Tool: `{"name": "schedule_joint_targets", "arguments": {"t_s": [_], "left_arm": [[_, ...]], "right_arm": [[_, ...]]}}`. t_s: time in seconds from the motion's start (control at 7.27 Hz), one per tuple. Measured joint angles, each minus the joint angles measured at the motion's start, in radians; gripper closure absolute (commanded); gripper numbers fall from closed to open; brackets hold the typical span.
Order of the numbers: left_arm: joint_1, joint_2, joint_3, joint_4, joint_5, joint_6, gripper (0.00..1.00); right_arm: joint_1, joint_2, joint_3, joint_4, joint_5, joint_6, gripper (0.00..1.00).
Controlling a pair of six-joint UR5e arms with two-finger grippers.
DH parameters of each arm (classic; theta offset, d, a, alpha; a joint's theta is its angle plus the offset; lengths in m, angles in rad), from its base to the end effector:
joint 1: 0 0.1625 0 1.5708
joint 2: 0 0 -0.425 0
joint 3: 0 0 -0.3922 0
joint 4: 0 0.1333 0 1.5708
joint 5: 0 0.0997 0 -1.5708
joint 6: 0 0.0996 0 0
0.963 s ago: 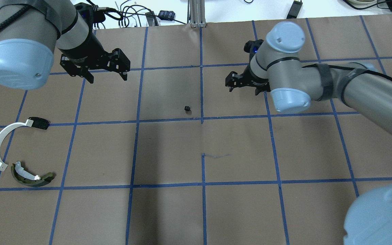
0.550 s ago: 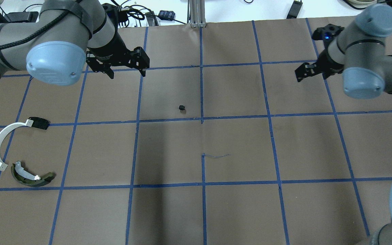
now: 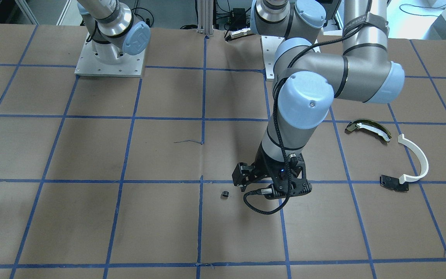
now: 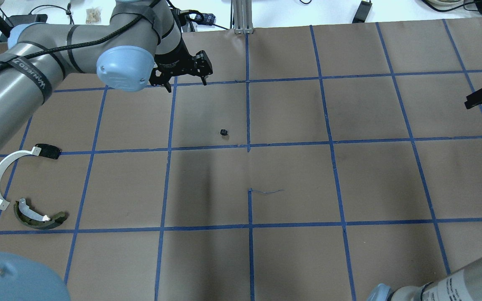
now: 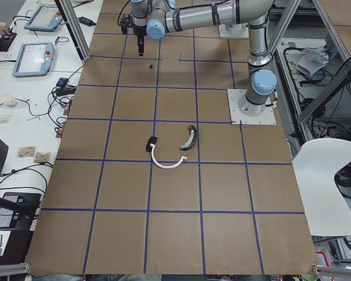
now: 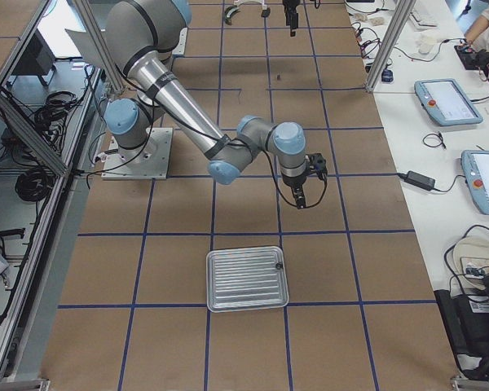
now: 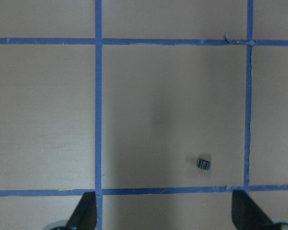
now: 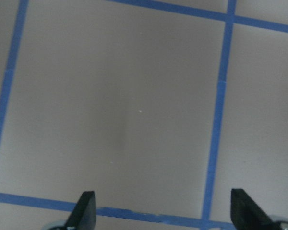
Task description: Place bearing gear from tray to pile
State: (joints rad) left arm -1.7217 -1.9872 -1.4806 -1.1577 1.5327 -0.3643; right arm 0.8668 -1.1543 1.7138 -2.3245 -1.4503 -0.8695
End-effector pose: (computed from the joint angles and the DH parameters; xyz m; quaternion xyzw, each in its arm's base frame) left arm -0.2335 -0.6234 0.3350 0.1056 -0.9933 0.0371 0.0295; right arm -0.2914 -0.5676 0.2652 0.0879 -0.9896 0.1108 0.0262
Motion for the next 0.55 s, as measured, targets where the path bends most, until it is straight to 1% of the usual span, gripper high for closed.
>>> {"name": "schedule_joint_targets", "arguments": {"t_s": [0.28, 0.55], "left_arm": [[-0.052, -0.083, 0.006, 0.008, 0.001, -0.251, 0.0], [-0.064, -0.155, -0.002, 0.081, -0.002, -0.389, 0.0]], "right_arm": [[-0.115, 0.082, -0.118, 0.07, 0.001, -0.191, 0.0], [-0.202, 0.156, -0.2, 0.136, 0.001, -0.316, 0.01]]}}
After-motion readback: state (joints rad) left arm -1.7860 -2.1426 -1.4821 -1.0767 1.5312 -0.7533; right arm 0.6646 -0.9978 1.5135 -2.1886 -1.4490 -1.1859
